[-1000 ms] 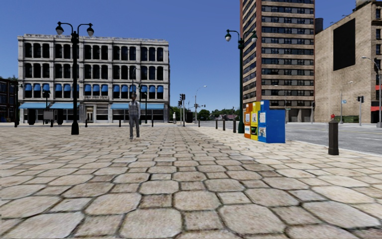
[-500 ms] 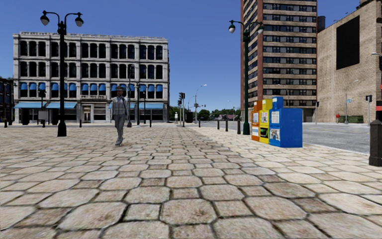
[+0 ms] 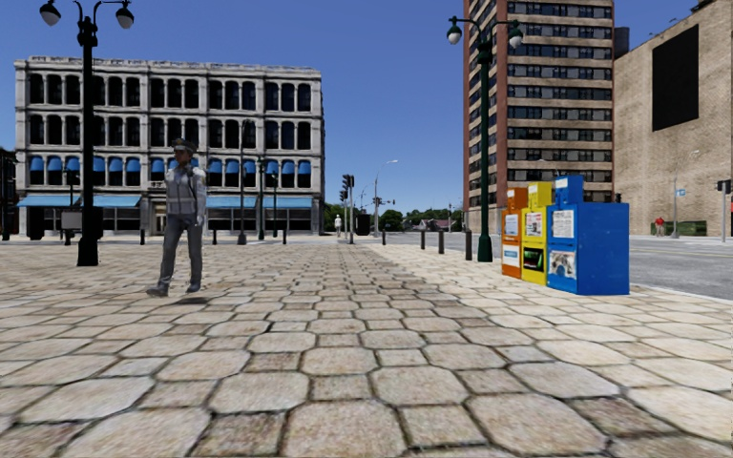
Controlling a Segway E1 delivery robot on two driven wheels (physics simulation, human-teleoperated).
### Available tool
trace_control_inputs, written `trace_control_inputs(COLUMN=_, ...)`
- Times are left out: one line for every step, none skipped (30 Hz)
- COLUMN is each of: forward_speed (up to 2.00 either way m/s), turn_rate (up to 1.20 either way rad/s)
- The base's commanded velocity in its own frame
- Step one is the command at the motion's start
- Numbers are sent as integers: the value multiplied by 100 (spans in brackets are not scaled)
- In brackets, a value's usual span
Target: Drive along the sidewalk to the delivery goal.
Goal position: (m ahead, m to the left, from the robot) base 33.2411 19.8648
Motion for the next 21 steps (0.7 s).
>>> trace_control_inputs(forward_speed=200, turn_rate=0)
trace_control_inputs(forward_speed=200, turn_rate=0)
trace_control_inputs(forward_speed=200, turn_rate=0)
trace_control_inputs(forward_speed=200, turn_rate=0)
trace_control_inputs(forward_speed=200, turn_rate=2)
trace_control_inputs(forward_speed=200, turn_rate=2)
trace_control_inputs(forward_speed=200, turn_rate=16)
trace_control_inputs(forward_speed=200, turn_rate=25)
trace_control_inputs(forward_speed=200, turn_rate=27)
trace_control_inputs(forward_speed=200, turn_rate=27)
trace_control_inputs(forward_speed=200, turn_rate=27)
trace_control_inputs(forward_speed=200, turn_rate=27)
trace_control_inputs(forward_speed=200, turn_rate=27)
trace_control_inputs(forward_speed=200, turn_rate=27)
trace_control_inputs(forward_speed=200, turn_rate=27)
trace_control_inputs(forward_speed=200, turn_rate=27)
trace_control_inputs(forward_speed=200, turn_rate=27)
trace_control_inputs(forward_speed=200, turn_rate=27)
trace_control_inputs(forward_speed=200, turn_rate=27)
trace_control_inputs(forward_speed=200, turn_rate=27)
trace_control_inputs(forward_speed=200, turn_rate=27)
